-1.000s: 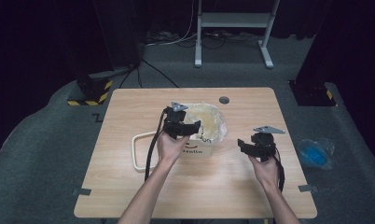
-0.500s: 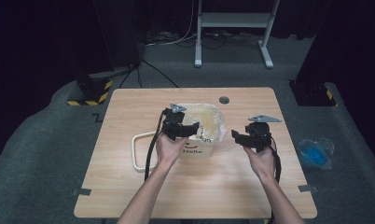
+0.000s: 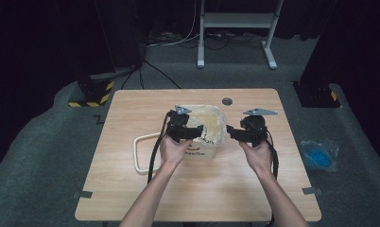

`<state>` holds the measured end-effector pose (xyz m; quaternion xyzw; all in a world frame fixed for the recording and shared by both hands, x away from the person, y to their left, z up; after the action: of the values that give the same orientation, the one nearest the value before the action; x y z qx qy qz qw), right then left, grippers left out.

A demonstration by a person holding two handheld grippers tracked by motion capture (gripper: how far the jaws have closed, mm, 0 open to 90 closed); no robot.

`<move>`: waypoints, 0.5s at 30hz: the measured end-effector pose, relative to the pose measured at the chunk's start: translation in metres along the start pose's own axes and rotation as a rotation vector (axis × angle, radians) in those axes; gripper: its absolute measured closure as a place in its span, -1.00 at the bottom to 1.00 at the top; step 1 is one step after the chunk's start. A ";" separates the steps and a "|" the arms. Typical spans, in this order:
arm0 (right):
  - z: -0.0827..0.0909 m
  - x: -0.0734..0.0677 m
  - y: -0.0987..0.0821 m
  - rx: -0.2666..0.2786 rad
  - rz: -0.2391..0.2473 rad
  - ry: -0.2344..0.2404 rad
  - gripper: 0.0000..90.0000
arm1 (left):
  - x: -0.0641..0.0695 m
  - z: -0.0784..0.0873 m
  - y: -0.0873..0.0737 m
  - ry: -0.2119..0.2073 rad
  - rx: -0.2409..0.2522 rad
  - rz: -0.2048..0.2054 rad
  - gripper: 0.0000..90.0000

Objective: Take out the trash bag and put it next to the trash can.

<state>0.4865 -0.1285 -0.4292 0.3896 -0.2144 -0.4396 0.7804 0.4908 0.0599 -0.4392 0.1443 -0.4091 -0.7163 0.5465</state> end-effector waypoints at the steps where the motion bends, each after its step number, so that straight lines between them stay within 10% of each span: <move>1: 0.000 -0.001 0.002 0.002 0.001 0.003 -0.16 | 0.000 0.000 0.000 -0.001 -0.001 0.000 -0.31; 15: -0.006 -0.023 0.013 0.009 0.023 0.045 -0.16 | 0.000 0.000 -0.001 -0.003 -0.012 -0.002 -0.31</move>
<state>0.4854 -0.1020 -0.4222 0.4004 -0.2030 -0.4207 0.7883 0.4903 0.0601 -0.4399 0.1407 -0.4055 -0.7196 0.5459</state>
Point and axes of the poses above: each handheld gripper's, and its own axes: z roughly backward along the jaws, y roughly out of its top, x roughly to its right, the point moved 7 cm from there along -z, roughly forward along the jaws, and after that the axes turned 8 degrees about z, right-handed, at the moved point
